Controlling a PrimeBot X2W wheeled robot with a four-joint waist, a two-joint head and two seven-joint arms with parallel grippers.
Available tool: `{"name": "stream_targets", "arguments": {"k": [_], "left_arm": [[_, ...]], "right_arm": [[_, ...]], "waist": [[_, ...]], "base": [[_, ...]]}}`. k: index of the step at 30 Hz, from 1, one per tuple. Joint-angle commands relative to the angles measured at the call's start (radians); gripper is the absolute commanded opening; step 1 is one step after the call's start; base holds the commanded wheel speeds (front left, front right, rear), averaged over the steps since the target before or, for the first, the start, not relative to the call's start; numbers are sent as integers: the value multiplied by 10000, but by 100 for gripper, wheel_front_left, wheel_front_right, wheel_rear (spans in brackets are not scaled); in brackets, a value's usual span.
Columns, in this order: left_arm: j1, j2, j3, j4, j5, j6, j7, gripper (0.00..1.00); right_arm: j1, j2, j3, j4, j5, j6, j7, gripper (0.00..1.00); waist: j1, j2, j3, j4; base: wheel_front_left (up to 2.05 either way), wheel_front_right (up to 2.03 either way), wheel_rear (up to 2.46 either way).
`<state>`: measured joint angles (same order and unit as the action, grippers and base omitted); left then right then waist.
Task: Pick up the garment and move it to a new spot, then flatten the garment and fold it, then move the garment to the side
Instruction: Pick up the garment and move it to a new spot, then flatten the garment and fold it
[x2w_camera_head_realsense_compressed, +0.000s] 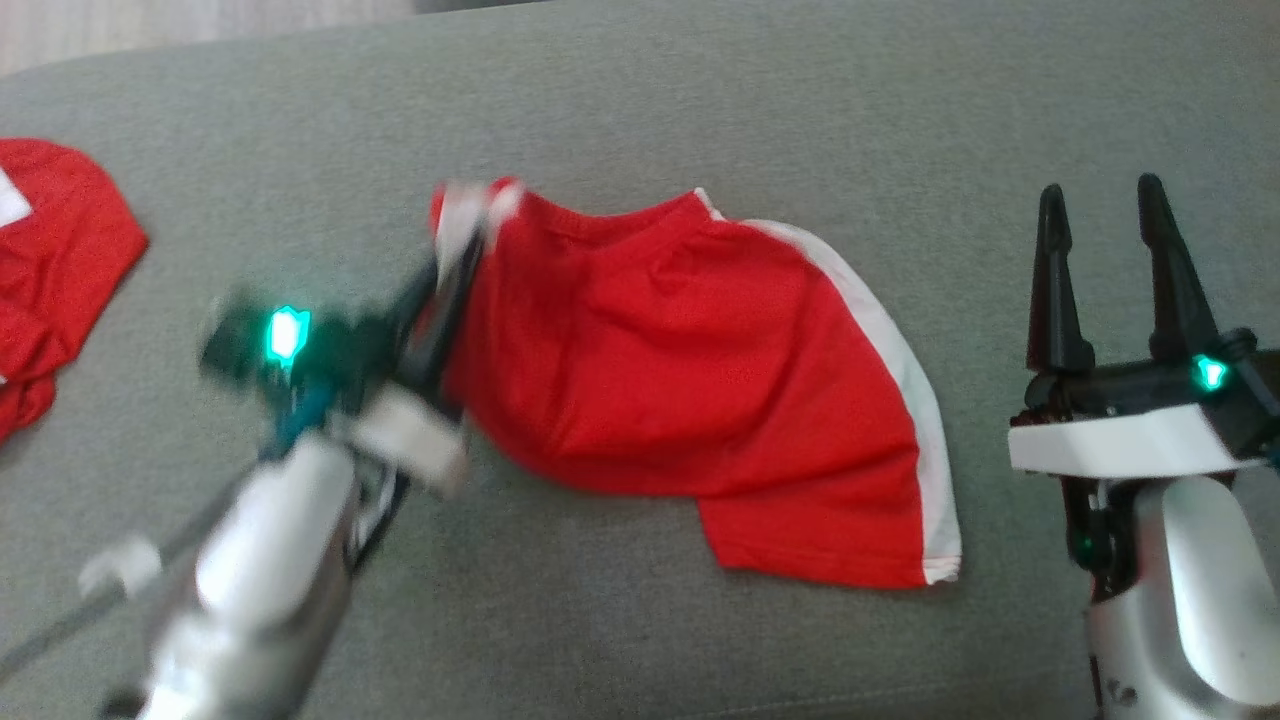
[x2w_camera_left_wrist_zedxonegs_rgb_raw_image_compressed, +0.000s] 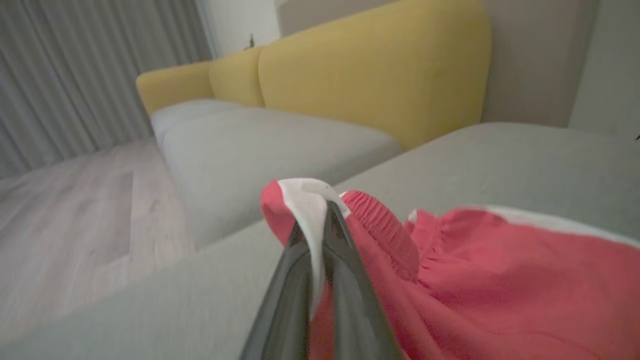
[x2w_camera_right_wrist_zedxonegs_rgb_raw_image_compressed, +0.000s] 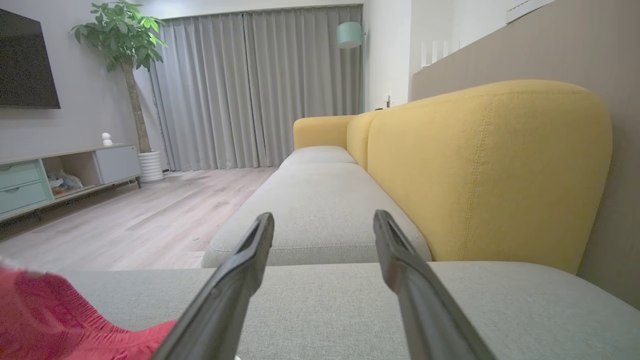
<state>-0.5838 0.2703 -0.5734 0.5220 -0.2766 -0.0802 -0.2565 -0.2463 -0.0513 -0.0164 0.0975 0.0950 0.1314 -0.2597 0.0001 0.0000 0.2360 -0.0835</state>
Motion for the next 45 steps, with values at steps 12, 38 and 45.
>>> {"name": "stream_targets", "arguments": {"k": [12, 38, 45], "left_arm": [[3992, -1459, 3085, -2278, 316, 1329, -53, 100], [6235, -2199, 3995, -3497, 1485, 1043, -53, 100], [6137, -2199, 4049, -3446, 1554, 1059, -53, 100]], "right_arm": [[1462, 10, -48, 458, -220, -7, -21, 100], [3228, 11, 615, 955, 375, -7, -21, 100], [3176, 11, 747, 1060, 388, -7, -21, 100]], "waist": [[-1, 0, -1636, 1023], [-1, 0, -2772, 1664], [-1, 0, -2828, 1425]], "base": [[0, 0, 0], [0, 0, 0], [0, 0, 0]]}}
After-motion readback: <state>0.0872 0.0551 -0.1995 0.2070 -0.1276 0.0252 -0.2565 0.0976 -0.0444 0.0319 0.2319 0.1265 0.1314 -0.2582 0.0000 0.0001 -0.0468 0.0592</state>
